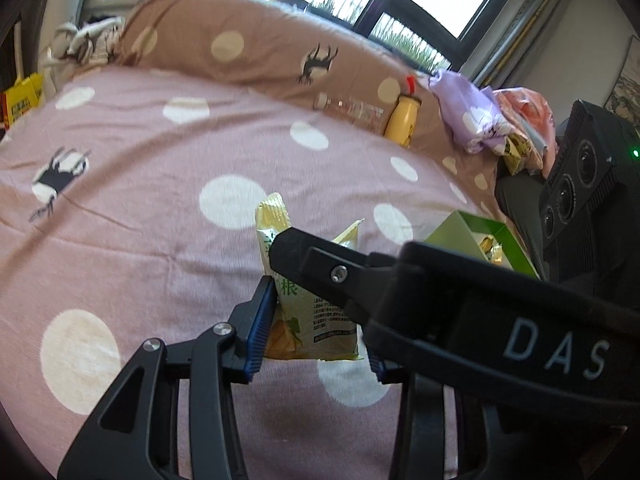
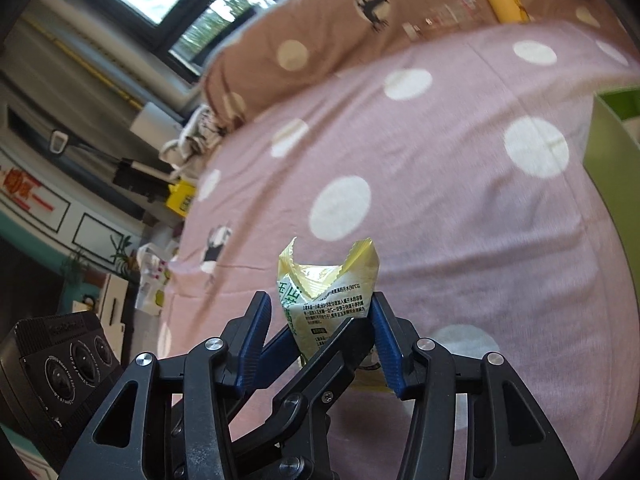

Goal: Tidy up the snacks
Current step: 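Carry the yellow-green chip bag with the right gripper over the box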

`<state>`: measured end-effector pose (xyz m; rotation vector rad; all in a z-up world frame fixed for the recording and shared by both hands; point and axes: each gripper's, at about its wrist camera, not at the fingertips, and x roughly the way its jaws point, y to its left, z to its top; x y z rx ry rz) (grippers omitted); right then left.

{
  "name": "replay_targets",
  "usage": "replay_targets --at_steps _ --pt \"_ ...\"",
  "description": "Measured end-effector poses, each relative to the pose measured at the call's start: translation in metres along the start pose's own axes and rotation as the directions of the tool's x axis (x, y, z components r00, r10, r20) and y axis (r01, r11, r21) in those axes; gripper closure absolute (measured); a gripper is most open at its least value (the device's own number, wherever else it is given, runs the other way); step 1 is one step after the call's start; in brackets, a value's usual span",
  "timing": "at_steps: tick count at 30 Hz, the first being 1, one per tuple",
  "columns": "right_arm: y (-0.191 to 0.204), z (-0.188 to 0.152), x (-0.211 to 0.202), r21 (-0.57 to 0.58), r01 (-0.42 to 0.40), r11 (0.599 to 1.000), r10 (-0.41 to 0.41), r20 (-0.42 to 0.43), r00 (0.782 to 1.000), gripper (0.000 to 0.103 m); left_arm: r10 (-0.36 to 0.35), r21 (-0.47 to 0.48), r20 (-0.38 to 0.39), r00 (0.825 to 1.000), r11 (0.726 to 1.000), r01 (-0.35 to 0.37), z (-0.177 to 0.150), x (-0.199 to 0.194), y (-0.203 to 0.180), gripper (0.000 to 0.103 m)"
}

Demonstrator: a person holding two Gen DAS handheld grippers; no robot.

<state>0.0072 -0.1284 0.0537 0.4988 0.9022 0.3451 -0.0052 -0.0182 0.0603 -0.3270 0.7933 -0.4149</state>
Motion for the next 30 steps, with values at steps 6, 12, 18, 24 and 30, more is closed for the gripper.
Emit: replay_targets --at_steps 6,12,18,24,30 --pt "0.010 0.001 -0.009 -0.049 -0.017 0.999 0.020 0.061 0.998 0.049 -0.011 0.019 0.059 0.998 1.000 0.010 0.001 -0.010 0.000 0.064" --pt "0.014 0.000 -0.015 -0.072 -0.013 0.997 0.019 0.090 0.996 0.049 -0.024 0.025 0.083 0.996 0.999 0.022 0.002 -0.013 -0.001 0.064" --pt "0.017 0.000 -0.019 -0.083 -0.001 0.997 0.009 0.104 0.995 0.049 -0.041 0.029 0.096 0.995 0.999 0.038 0.002 -0.015 -0.002 0.064" --pt "0.017 -0.001 -0.020 -0.084 0.001 0.996 0.008 0.106 0.994 0.049 -0.043 0.029 0.096 0.994 0.999 0.040 0.002 -0.016 -0.003 0.064" --pt "0.017 -0.002 -0.021 -0.086 0.001 0.996 0.008 0.108 0.994 0.049 -0.044 0.036 0.102 0.994 0.999 0.040 0.002 -0.018 -0.006 0.064"
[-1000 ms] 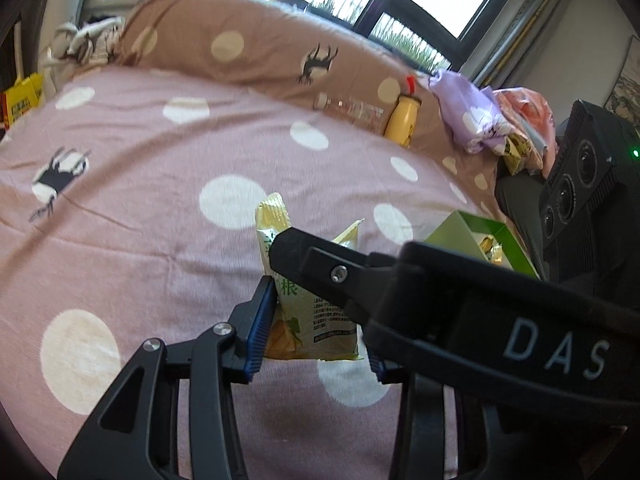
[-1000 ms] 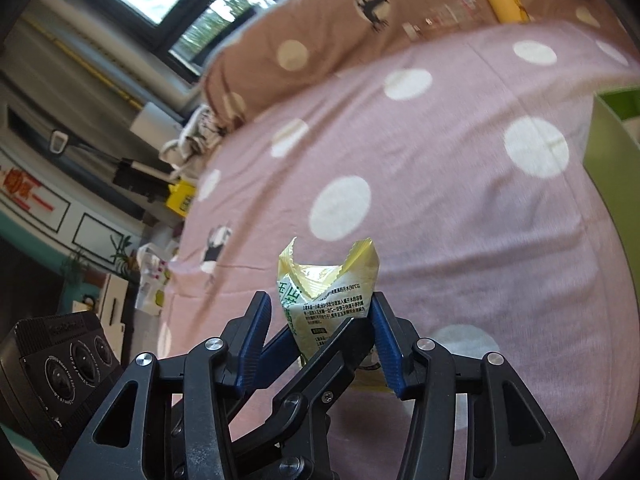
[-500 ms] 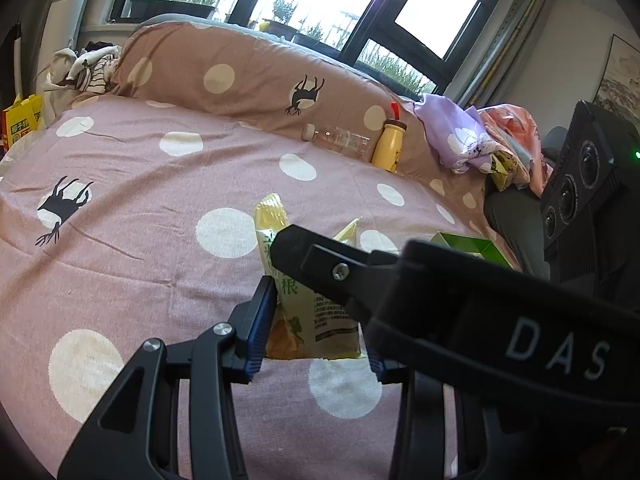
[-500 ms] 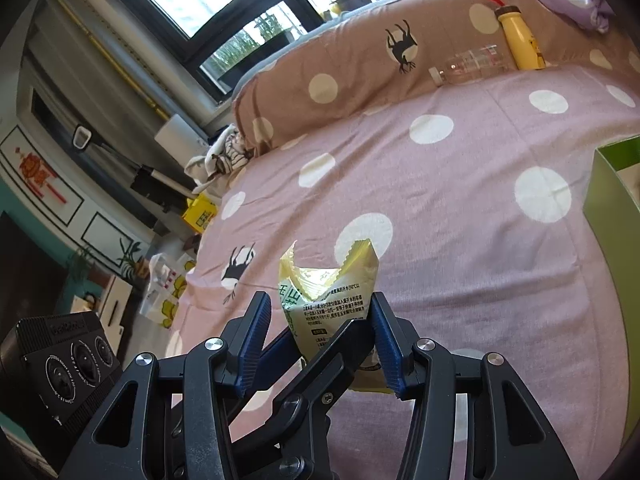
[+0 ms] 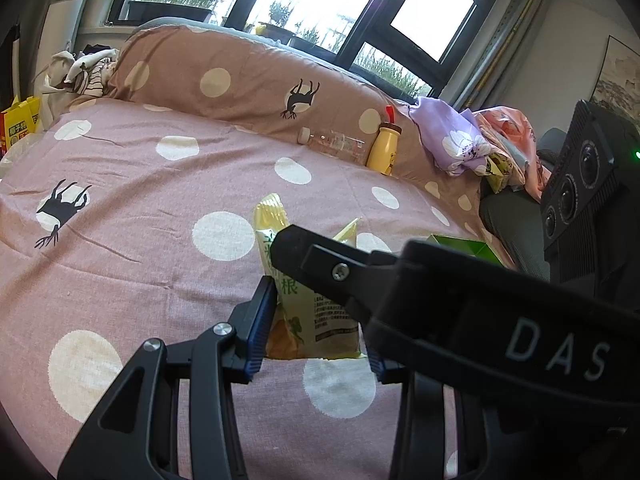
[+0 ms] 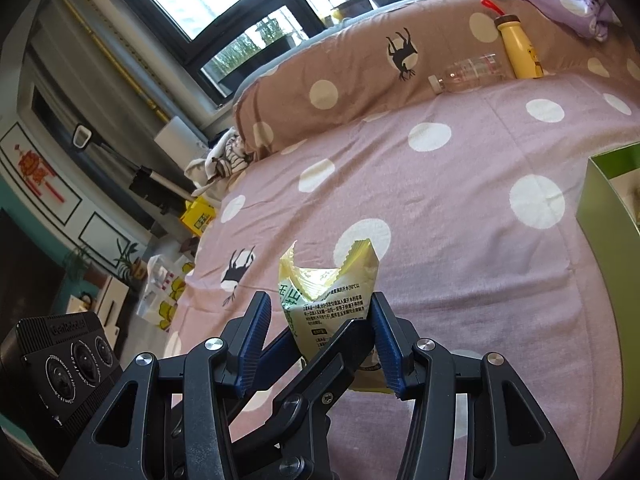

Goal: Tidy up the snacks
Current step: 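Carry the yellow-green chip bag with the right gripper over the box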

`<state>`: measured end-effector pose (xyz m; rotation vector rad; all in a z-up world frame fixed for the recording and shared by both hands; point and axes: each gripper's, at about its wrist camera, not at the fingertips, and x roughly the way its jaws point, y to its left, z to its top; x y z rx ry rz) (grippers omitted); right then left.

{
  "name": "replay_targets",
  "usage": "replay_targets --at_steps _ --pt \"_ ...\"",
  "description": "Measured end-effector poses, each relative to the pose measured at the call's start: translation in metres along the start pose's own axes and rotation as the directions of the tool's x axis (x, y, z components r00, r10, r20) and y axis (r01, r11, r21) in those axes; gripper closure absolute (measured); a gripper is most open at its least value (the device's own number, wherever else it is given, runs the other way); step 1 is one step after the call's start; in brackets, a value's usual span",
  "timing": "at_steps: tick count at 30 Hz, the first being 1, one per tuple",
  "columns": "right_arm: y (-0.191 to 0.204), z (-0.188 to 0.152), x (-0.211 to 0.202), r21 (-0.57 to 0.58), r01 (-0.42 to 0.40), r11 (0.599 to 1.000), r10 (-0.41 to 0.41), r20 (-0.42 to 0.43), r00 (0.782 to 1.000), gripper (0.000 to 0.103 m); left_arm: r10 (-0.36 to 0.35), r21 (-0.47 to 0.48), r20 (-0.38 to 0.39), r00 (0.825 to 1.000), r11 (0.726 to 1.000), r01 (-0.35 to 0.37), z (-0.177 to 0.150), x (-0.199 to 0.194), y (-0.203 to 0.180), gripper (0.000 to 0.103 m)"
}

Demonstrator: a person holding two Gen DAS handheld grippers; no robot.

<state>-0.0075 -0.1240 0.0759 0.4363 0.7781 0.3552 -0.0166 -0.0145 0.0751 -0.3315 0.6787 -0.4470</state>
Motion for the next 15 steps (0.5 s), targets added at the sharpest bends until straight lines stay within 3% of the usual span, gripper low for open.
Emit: replay_targets --at_steps 15 --pt "0.006 0.006 -0.009 -0.014 -0.016 1.000 0.016 0.007 1.000 0.049 0.019 0.037 0.016 1.000 0.999 -0.019 0.009 -0.013 -0.010 0.065"
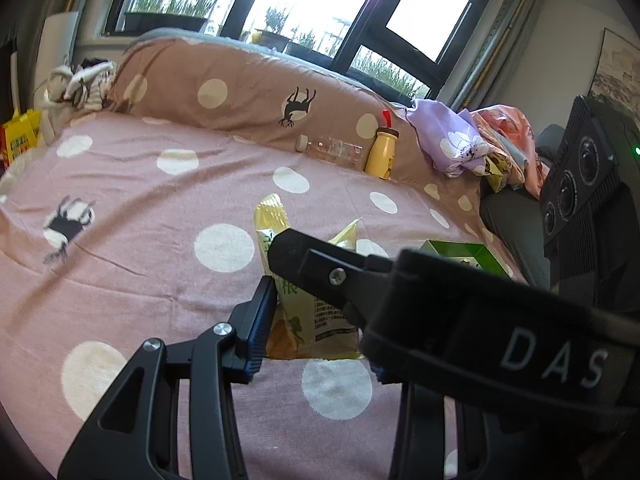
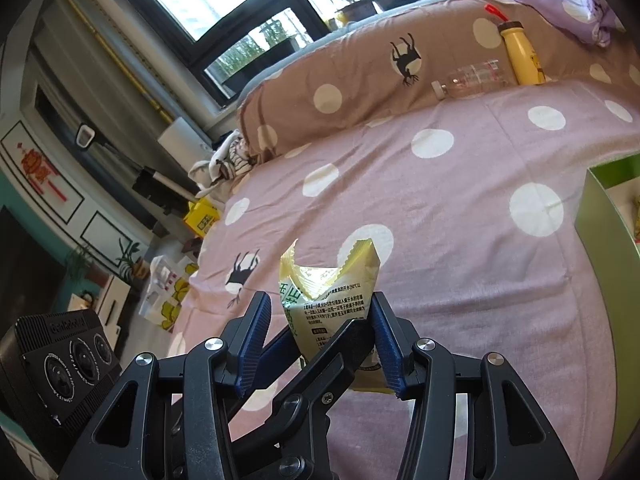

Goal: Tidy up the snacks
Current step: 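Carry the yellow-green chip bag with the right gripper over the box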

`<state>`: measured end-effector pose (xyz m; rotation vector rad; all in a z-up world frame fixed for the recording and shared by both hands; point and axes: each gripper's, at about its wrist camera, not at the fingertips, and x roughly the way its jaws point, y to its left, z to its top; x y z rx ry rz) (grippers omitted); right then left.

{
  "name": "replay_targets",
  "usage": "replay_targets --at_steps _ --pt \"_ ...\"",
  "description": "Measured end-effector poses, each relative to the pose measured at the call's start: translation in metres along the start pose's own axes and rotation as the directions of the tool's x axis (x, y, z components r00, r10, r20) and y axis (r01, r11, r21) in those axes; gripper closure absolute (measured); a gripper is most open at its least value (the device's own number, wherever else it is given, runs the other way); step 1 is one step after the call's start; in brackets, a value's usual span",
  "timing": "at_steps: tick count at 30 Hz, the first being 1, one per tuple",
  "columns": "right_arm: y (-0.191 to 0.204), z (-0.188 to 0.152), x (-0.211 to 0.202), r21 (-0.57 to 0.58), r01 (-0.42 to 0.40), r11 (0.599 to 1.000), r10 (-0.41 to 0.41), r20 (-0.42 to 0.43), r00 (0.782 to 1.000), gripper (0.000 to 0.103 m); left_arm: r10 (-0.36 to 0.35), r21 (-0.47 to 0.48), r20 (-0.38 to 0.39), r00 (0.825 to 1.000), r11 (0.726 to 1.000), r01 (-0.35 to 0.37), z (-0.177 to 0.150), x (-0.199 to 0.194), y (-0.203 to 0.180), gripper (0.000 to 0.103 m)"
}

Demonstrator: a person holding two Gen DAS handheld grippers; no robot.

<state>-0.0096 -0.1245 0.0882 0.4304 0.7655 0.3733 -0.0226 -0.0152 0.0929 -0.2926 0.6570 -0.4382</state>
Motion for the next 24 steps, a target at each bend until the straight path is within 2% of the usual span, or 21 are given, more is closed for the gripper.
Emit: replay_targets --at_steps 2,7,15,24 --pt "0.006 0.002 -0.004 -0.013 -0.008 1.000 0.008 0.001 1.000 0.049 -0.011 0.007 0.018 1.000 1.000 0.011 0.003 -0.007 -0.001 0.065" --pt "0.019 0.009 -0.027 -0.050 -0.007 0.999 0.011 0.067 0.998 0.048 -0.026 0.050 0.065 0.998 0.998 0.023 0.016 -0.022 -0.018 0.065" --pt "0.007 0.026 -0.066 -0.044 -0.068 0.997 0.073 0.139 0.988 0.048 -0.002 0.144 0.091 0.996 0.989 -0.011 0.033 -0.032 -0.062 0.064" --pt "-0.007 0.029 -0.085 -0.017 -0.086 0.996 0.088 0.165 0.982 0.048 -0.003 0.163 0.090 0.996 0.987 -0.012 0.035 -0.033 -0.082 0.064"
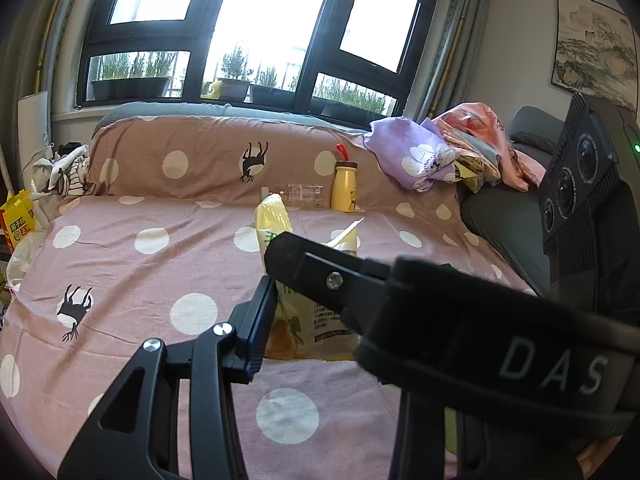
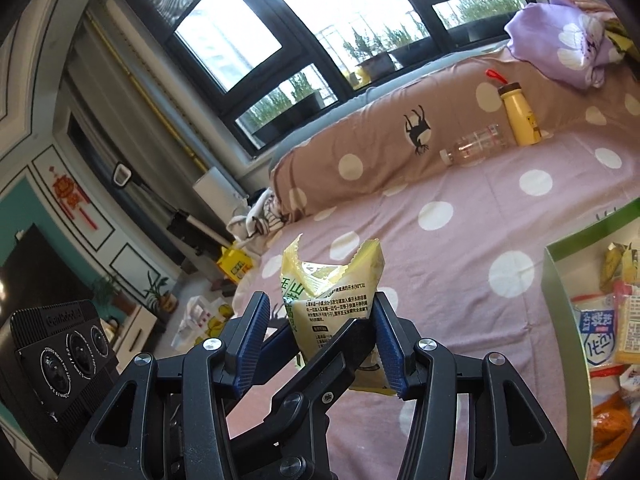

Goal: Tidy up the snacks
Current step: 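Carry the yellow-green chip bag with the right gripper over the box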

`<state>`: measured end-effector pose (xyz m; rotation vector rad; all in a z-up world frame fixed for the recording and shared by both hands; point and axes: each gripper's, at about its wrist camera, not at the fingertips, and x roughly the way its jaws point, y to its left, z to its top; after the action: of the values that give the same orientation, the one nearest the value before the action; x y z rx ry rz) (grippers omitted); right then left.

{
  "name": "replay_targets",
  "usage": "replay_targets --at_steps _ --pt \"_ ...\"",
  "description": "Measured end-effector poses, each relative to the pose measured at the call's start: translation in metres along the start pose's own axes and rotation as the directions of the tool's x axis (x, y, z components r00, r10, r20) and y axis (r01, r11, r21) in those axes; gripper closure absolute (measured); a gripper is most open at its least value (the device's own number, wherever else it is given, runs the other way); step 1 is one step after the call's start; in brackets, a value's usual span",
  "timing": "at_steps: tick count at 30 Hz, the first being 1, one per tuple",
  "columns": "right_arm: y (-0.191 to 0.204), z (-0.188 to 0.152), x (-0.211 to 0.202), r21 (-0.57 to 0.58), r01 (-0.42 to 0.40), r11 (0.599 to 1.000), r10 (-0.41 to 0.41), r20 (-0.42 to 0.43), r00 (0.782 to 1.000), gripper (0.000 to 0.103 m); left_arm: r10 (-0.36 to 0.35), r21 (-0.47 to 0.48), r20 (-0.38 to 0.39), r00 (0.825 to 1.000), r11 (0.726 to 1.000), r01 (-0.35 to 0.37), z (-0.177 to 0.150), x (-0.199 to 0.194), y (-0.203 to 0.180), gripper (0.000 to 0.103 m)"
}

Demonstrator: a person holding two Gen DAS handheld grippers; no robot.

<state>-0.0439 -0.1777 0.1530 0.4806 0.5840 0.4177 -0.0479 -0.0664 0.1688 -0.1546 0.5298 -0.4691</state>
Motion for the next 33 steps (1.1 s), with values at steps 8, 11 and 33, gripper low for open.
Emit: replay_targets --at_steps 8,11,33 --pt "-0.007 0.004 -0.017 0.008 0.012 1.000 -0.013 0.017 1.000 0.048 -0.021 0.023 -0.007 1.000 1.000 0.021 0.005 0.003 -0.018 0.064" --pt "-0.011 0.006 -0.022 0.016 0.014 1.000 -0.015 0.027 1.000 0.048 -0.023 0.029 -0.011 1.000 0.999 0.023 0.006 0.005 -0.024 0.064" --pt "-0.050 0.017 -0.069 0.103 0.073 0.992 -0.084 0.107 0.991 0.048 -0.115 0.118 -0.059 0.992 0.986 0.121 0.014 0.028 -0.078 0.064"
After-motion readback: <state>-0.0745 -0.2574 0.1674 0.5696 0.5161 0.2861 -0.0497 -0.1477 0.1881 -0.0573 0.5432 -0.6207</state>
